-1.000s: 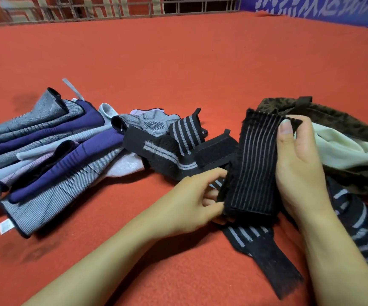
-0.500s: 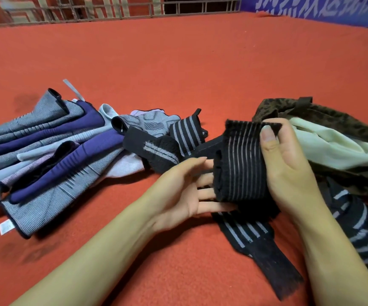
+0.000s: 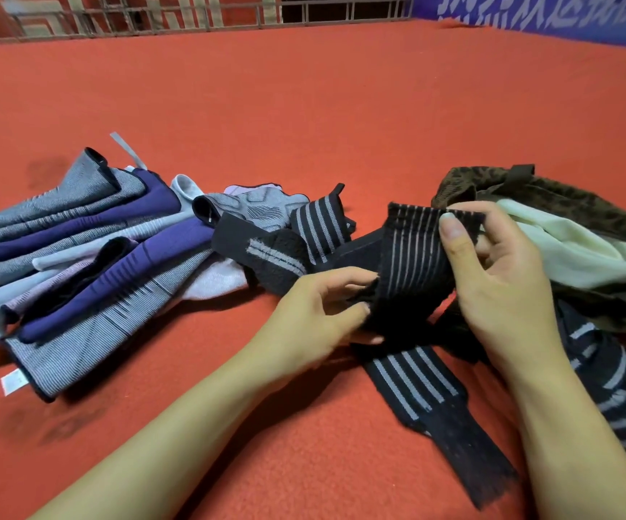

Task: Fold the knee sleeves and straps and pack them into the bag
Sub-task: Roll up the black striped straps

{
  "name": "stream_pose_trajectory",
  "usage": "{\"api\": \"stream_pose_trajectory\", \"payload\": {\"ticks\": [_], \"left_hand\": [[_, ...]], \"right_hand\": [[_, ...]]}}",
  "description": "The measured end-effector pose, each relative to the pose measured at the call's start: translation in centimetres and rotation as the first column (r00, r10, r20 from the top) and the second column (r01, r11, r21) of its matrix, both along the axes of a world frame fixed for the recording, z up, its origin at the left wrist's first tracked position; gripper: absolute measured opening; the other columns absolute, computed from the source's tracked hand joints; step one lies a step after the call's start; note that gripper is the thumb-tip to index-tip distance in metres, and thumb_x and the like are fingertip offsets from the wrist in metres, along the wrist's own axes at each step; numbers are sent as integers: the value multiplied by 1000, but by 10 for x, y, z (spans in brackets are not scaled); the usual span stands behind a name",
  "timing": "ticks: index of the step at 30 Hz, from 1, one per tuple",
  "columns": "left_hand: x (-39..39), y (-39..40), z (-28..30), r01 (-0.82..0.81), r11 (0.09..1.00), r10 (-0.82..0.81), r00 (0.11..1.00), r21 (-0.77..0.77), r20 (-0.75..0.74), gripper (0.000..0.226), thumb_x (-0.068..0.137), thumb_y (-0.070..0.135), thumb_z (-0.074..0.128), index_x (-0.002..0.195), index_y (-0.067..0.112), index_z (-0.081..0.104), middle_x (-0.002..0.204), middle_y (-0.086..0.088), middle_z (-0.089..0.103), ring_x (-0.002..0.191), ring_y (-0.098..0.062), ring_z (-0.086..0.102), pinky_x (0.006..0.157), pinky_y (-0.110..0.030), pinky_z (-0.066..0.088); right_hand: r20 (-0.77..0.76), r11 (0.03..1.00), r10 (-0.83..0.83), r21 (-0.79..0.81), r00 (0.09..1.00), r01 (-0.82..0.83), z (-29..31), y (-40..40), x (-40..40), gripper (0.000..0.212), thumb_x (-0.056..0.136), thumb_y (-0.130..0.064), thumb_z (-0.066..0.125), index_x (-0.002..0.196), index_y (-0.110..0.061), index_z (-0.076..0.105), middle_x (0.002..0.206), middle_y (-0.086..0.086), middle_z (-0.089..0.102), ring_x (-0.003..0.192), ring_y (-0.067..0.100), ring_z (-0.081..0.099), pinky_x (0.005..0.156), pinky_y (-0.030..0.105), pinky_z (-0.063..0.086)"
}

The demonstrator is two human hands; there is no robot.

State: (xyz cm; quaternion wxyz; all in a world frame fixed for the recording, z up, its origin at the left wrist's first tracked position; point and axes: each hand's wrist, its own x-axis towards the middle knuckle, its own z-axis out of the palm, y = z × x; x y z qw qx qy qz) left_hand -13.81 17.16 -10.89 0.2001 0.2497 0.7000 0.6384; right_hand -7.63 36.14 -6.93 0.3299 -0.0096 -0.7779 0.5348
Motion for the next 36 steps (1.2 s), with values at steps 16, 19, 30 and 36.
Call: {"api": "stream_pose_trajectory", "payload": {"ticks": [16,19,30,36], "left_hand": [[12,8,30,-133,838,-141,884,529,445,59,90,2,63,146,-6,47,119,-19,72,96,-21,72,87,-27,60],[15,10,28,-148,839,-103,901,523,421,54,92,3,65,144,-3,51,130,-20,69,116,-26,69,98,-31,57],[7,5,26,-138,919,40,964,369,262,55,88,-7,54,141,8,55,134,-10,71,119,-23,69,93,-31,54],[9,6,21,-139,948,119,989,286,84,48,95,1,69,140,7,55,134,-7,71,126,-14,66,107,-30,53]], "right_hand": [[115,963,258,-106,959,-247,-5,1,-3,11,95,-41,63,96,-34,72,77,-3,68,71,8,59,66,33,47],[122,965,250,-115,961,-237,-7,2,-4,8,97,-37,66,97,-32,73,84,0,71,76,9,63,70,32,50],[210,985,97,119,973,-124,-12,8,-7,7,95,-34,71,100,-37,75,102,-5,74,96,6,68,79,13,48],[248,977,100,158,963,-142,-17,7,-10,20,90,-40,75,110,-42,78,98,-6,68,88,6,67,78,17,50]]}}
